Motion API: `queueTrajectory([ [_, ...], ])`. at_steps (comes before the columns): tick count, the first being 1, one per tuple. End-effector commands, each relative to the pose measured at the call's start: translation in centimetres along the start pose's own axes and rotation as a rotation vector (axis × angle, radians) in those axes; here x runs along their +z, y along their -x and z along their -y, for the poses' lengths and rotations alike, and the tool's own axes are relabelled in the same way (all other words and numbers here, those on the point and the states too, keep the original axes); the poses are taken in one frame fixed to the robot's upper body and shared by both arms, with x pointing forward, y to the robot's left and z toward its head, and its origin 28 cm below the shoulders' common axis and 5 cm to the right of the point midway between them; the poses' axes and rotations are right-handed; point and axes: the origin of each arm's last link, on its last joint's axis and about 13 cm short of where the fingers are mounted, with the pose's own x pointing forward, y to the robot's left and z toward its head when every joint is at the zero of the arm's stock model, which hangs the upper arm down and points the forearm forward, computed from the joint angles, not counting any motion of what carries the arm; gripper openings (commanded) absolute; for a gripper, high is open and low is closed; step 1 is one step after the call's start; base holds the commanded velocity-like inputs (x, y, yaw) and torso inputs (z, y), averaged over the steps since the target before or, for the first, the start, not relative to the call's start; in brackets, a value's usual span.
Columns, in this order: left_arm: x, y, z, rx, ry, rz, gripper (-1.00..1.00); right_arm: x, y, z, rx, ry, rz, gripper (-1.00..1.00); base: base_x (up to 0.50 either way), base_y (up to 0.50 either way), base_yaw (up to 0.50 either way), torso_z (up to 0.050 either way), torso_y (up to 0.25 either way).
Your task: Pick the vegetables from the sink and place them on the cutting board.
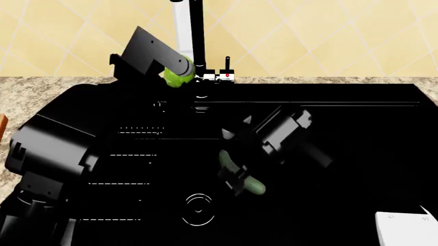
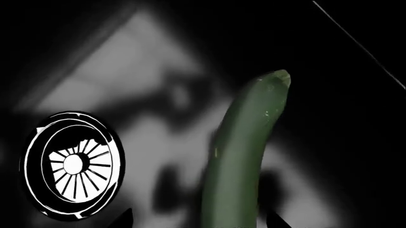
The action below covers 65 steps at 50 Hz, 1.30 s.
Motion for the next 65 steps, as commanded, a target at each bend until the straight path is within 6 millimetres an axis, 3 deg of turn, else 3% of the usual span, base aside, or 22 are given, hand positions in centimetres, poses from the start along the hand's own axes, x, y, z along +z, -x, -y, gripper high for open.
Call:
queueTrajectory([
  [1,0.1,0.1,-0.1,0.008,0.008,0.006,-1.00,-0.5,-0.8,-0.3,0.024,0.008,-0.034,1.00,0.00,0.00,0.00,0.000,0.000],
  [26,-0.1,0.2,0.0,0.012,0.014,0.005,-1.00,-1.6,-1.0,0.7,-0.022,-0.070,-0.018,1.00,0.00,0.00,0.00,0.000,0.000],
  [27,-0.1,0.2,0.0,0.013,0.014,0.005,-1.00,-1.7,-1.1,0.7,-0.020,-0.069,-0.021,-1.00,0.00,0.00,0.00,0.000,0.000],
  [47,0.2,0.5,0.0,0.021,0.018,0.017,-1.00,-1.2,-0.5,0.9,-0.041,-0.062,0.005,-1.00,0.00,0.00,0.00,0.000,0.000],
  [53,0.0,0.1,0.0,0.033,0.021,0.016,-1.00,1.1,1.9,1.3,-0.081,-0.035,0.141,-1.00,0.00,0.00,0.00,0.000,0.000],
  [65,0.1,0.0,-0.2,0.044,0.036,0.025,-1.00,3.8,6.4,2.2,-0.125,-0.028,0.335,-1.00,0.00,0.00,0.00,0.000,0.000],
])
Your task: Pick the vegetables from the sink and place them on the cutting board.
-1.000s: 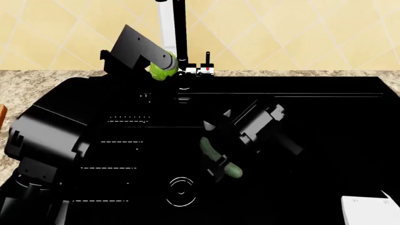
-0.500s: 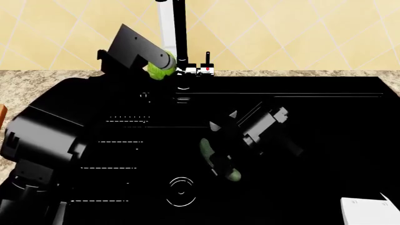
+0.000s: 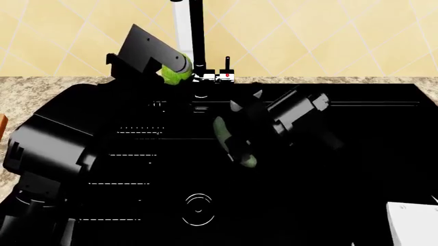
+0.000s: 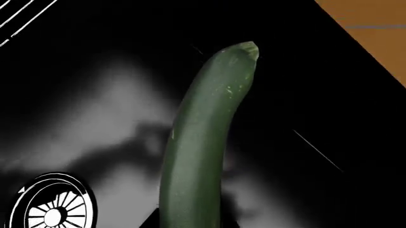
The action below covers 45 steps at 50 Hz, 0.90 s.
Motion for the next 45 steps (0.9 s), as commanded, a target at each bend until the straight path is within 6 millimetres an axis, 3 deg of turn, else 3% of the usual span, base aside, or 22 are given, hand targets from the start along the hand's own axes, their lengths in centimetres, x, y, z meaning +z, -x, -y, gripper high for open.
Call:
queueTrajectory([
  [1,0.1,-0.1,-0.2,0.016,0.017,0.019,-1.00,3.2,3.4,0.8,-0.033,0.013,0.178,-1.00,0.00,0.00,0.00,0.000,0.000],
  [10,-0.2,0.0,0.0,-0.002,0.021,0.031,-1.00,4.2,5.5,1.7,-0.065,-0.011,0.274,-1.00,0.00,0.00,0.00,0.000,0.096],
  [27,-0.5,0.7,-0.1,0.014,0.041,0.026,-1.00,3.0,7.3,1.3,-0.107,-0.048,0.389,-1.00,-0.01,0.00,0.00,0.000,0.250],
  [35,0.2,1.4,-0.2,0.022,0.059,0.073,-1.00,3.2,8.2,0.8,-0.129,-0.034,0.417,-1.00,-0.50,0.07,0.00,0.001,0.244],
  [45,1.5,2.8,-0.1,0.054,0.062,0.156,-1.00,2.9,9.7,-0.1,-0.148,-0.031,0.521,-1.00,-0.50,0.16,0.00,0.000,0.000],
])
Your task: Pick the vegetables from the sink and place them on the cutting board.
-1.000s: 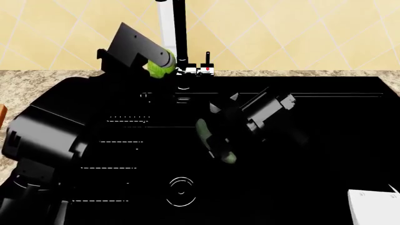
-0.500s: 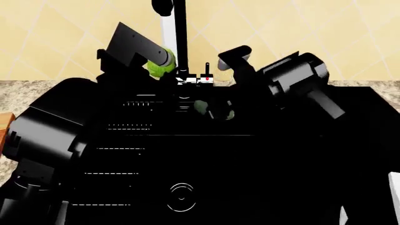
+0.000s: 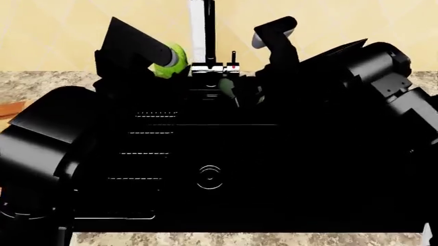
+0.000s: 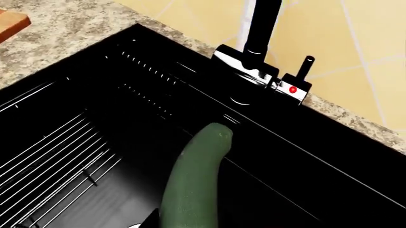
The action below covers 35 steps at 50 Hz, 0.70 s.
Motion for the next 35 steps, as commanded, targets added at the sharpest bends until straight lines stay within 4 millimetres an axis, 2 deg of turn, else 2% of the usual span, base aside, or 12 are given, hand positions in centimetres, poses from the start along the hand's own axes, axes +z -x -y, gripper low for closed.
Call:
queueTrajectory([
  [1,1.2,1.2,0.1,0.034,0.010,0.073,-1.00,0.6,1.7,-0.7,-0.025,0.010,0.114,-1.00,-0.37,0.44,0.00,0.000,0.000],
  [14,1.5,1.6,0.4,0.041,0.021,0.100,-1.00,0.4,2.5,-1.5,-0.040,0.019,0.207,-1.00,-0.02,0.50,0.00,0.000,0.000],
  [35,1.1,1.3,0.3,0.058,0.023,0.088,-1.00,0.6,2.3,-2.1,-0.043,0.059,0.213,-1.00,0.01,0.50,0.00,0.000,0.000],
])
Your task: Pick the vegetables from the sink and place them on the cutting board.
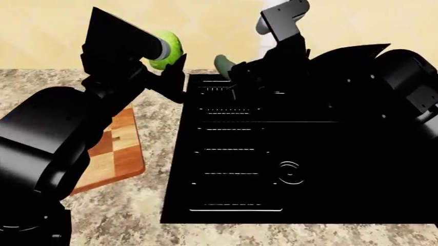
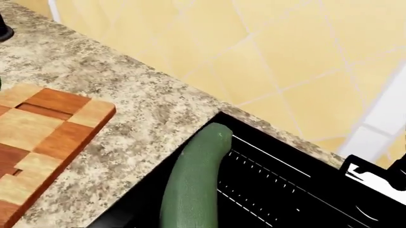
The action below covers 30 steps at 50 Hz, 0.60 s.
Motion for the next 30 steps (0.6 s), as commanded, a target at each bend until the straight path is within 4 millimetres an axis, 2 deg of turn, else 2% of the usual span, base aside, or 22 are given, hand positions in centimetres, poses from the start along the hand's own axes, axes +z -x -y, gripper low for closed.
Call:
queueTrajectory([
  [1,0.00,-0.04,-0.07,0.014,0.008,0.005,-1.00,0.41,0.11,-0.24,-0.002,0.032,0.013,-1.00,0.01,0.50,0.00,0.000,0.000],
  [30,0.02,-0.03,-0.39,0.038,0.013,0.008,-1.00,0.39,0.12,-0.07,-0.023,0.046,0.001,-1.00,0.04,0.50,0.00,0.000,0.000],
])
